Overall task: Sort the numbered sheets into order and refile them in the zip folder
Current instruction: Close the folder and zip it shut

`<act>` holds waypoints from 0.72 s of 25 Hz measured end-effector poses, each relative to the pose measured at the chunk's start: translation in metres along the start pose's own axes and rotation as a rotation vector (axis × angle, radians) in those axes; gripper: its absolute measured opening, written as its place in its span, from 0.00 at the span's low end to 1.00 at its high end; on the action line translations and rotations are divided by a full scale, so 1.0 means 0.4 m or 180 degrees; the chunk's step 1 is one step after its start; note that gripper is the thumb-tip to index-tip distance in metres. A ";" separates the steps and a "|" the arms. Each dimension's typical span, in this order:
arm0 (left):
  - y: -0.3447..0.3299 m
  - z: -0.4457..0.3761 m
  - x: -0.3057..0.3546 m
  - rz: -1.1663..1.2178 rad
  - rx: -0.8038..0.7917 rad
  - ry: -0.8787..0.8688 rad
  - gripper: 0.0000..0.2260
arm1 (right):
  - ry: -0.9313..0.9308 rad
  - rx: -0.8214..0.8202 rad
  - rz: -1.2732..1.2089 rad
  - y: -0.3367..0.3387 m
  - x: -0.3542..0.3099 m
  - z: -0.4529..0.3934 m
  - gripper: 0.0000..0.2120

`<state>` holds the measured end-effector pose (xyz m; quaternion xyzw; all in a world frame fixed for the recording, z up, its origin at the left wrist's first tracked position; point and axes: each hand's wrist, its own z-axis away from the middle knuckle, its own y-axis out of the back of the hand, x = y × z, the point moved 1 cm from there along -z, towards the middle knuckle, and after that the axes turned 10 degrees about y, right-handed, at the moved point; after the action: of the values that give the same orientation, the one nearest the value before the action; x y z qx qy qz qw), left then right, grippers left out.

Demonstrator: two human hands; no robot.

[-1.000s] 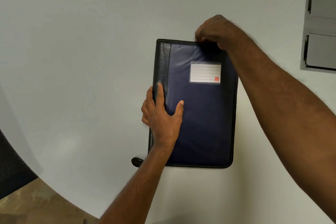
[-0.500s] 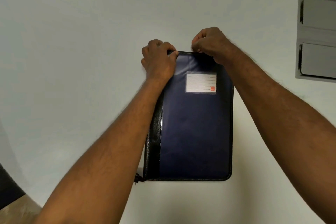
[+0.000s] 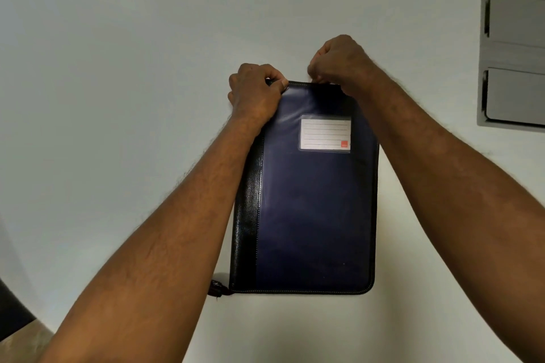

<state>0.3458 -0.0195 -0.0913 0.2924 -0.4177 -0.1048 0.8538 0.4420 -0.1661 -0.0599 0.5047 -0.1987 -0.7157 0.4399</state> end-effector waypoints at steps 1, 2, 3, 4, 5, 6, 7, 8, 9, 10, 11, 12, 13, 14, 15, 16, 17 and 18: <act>-0.004 -0.002 0.001 0.0043 -0.0013 -0.0059 0.09 | 0.0074 -0.0022 -0.0058 -0.013 -0.017 0.002 0.16; -0.006 -0.003 0.003 0.0105 0.0000 -0.0104 0.09 | 0.0132 -0.0060 -0.0139 -0.026 -0.036 0.003 0.17; -0.006 -0.001 0.005 0.0227 0.0015 -0.0137 0.08 | 0.0164 -0.0105 -0.0230 -0.039 -0.052 0.003 0.17; -0.005 0.002 0.007 0.0402 0.0014 -0.0140 0.08 | 0.0176 -0.0138 -0.0317 -0.050 -0.067 0.003 0.18; -0.003 0.007 0.008 0.0583 0.0001 -0.0127 0.07 | 0.0174 -0.0161 -0.0400 -0.061 -0.080 0.002 0.18; -0.001 0.012 0.006 0.0712 0.0017 -0.0106 0.08 | 0.0173 -0.0168 -0.0481 -0.070 -0.090 -0.002 0.19; 0.001 0.015 0.004 0.0791 0.0049 -0.0091 0.09 | 0.0170 -0.0181 -0.0540 -0.079 -0.097 -0.007 0.18; 0.002 0.015 0.000 0.0846 0.0064 -0.0081 0.10 | 0.0177 -0.0205 -0.0569 -0.087 -0.104 -0.010 0.18; 0.003 0.016 -0.002 0.0907 0.0055 -0.0066 0.11 | 0.0191 -0.0236 -0.0580 -0.096 -0.109 -0.012 0.17; 0.005 0.017 -0.003 0.0957 0.0023 -0.0042 0.12 | 0.0194 -0.0256 -0.0590 -0.106 -0.112 -0.014 0.16; 0.006 0.018 -0.003 0.0999 -0.0008 -0.0017 0.13 | 0.0202 -0.0261 -0.0612 -0.115 -0.115 -0.015 0.15; 0.007 0.019 -0.004 0.1020 -0.0020 0.0001 0.14 | 0.0194 -0.0262 -0.0638 -0.122 -0.117 -0.016 0.15; 0.008 0.019 -0.004 0.1034 -0.0026 0.0009 0.15 | 0.0190 -0.0264 -0.0676 -0.127 -0.118 -0.016 0.14; 0.008 0.018 -0.004 0.1027 -0.0030 0.0005 0.15 | 0.0172 -0.0285 -0.0717 -0.129 -0.117 -0.016 0.14; 0.008 0.016 -0.006 0.1019 -0.0048 -0.0002 0.16 | 0.0153 -0.0314 -0.0766 -0.130 -0.115 -0.014 0.14; 0.008 0.014 -0.008 0.1015 -0.0065 -0.0015 0.16 | 0.0149 -0.0344 -0.0828 -0.131 -0.111 -0.012 0.12; 0.007 0.012 -0.009 0.1021 -0.0084 -0.0034 0.17 | 0.0192 -0.0336 -0.0853 -0.131 -0.106 -0.006 0.09; 0.006 0.011 -0.008 0.1007 -0.0105 -0.0056 0.18 | 0.0294 -0.0270 -0.0841 -0.130 -0.101 0.000 0.06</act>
<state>0.3401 -0.0180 -0.0900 0.2079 -0.4642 0.0217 0.8607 0.4239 -0.1048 -0.0756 0.5398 -0.0797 -0.7511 0.3716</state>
